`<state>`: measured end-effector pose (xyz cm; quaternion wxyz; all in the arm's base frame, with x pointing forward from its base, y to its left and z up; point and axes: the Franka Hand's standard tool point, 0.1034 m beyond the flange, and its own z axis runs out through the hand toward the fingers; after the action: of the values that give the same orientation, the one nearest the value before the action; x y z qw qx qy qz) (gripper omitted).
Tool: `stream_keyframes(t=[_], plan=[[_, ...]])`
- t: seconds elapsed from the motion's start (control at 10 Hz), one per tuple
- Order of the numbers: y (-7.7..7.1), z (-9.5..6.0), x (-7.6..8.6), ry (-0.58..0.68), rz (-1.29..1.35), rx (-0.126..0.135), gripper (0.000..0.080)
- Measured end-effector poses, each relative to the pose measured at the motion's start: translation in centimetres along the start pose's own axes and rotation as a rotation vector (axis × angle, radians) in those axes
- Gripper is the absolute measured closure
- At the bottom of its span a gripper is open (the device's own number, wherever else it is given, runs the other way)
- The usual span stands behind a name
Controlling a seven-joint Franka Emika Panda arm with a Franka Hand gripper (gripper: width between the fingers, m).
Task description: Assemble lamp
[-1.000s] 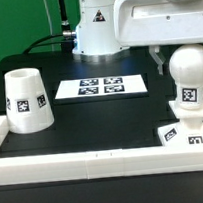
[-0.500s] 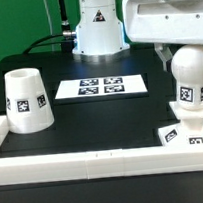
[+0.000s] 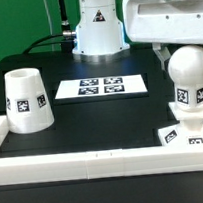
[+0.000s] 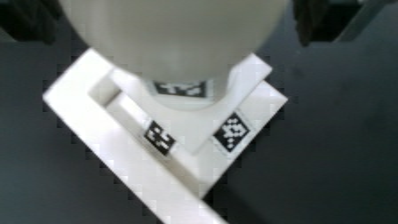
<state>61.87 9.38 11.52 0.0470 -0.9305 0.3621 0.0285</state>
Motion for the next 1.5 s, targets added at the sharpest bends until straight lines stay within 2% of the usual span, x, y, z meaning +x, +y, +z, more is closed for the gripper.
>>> stream_keyframes(t=[0.1,0.6,0.7,0.9,1.1,1.5], plan=[[-0.29,-0.21,-0.34,-0.004,-0.111,-0.014,0.0105],[-0.31,-0.19,-0.33,-0.007,-0.504,-0.014,0.0100],[-0.27,-0.20,-0.28,-0.002,-0.603,-0.023,0.0100],[-0.56,-0.39,-0.13,0.034,-0.982,-0.082,0.0100],[-0.48,-0.11,0.17,0.014,-1.286,-0.094,0.0100],[-0.27,0.05,0.36,0.002,-1.526,-0.105,0.0100]])
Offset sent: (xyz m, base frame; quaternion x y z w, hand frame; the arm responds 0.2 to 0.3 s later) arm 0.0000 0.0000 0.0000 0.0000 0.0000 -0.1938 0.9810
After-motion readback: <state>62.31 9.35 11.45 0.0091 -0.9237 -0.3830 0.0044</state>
